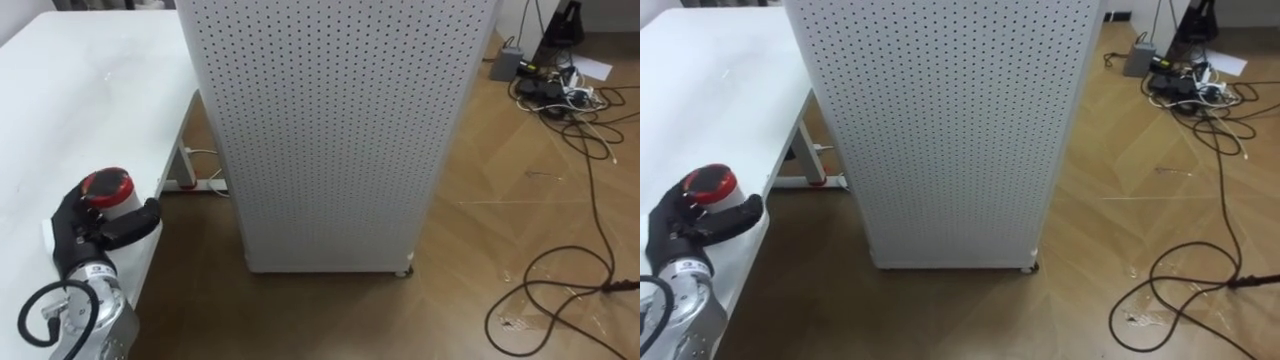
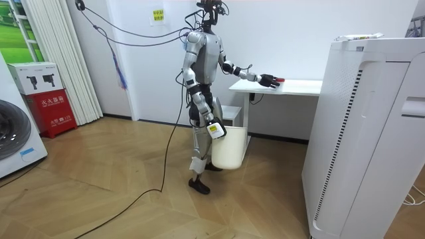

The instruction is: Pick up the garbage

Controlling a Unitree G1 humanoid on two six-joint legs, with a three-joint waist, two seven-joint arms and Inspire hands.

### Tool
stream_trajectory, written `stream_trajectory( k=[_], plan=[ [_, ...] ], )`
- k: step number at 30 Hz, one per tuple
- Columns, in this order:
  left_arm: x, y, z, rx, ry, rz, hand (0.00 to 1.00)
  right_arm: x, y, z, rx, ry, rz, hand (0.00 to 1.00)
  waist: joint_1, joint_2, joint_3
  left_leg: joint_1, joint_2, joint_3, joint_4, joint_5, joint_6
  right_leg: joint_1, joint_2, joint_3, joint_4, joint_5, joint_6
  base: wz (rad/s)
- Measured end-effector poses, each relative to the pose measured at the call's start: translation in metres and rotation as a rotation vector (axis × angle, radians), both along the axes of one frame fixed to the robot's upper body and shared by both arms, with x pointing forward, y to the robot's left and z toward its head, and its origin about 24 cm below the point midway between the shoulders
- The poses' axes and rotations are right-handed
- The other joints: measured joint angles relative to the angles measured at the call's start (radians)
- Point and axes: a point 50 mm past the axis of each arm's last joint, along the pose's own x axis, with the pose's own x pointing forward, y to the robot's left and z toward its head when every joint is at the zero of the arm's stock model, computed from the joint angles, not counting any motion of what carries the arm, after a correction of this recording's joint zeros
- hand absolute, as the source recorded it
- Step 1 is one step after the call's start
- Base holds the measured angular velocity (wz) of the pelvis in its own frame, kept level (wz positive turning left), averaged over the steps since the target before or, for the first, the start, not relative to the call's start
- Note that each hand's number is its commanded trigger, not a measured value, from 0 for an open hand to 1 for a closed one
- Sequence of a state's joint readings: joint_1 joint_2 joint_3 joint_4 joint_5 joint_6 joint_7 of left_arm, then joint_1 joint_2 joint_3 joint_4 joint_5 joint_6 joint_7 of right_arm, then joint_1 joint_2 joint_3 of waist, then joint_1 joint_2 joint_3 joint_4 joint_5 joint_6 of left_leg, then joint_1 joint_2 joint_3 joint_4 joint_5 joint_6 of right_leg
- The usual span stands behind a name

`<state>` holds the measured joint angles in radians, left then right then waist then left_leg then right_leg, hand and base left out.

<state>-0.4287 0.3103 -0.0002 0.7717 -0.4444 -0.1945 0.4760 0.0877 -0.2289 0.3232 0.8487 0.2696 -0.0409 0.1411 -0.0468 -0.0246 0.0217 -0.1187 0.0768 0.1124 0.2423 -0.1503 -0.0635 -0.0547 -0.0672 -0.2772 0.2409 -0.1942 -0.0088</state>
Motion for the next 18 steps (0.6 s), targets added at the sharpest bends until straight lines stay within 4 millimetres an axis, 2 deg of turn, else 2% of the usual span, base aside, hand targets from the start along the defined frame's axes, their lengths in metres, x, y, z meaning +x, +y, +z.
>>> stream_trajectory(
  k=[18],
  plan=[
    [-0.0004,0.0009,-0.0005,-0.003,0.005,0.024,1.0,-0.0003,0.0009,-0.0002,0.001,0.002,0.005,1.0,-0.004,-0.011,-0.0007,0.0,0.001,0.001,0.0,0.0,0.0,-0.002,-0.001,0.002,0.0,0.0,0.0,0.0]
  ],
)
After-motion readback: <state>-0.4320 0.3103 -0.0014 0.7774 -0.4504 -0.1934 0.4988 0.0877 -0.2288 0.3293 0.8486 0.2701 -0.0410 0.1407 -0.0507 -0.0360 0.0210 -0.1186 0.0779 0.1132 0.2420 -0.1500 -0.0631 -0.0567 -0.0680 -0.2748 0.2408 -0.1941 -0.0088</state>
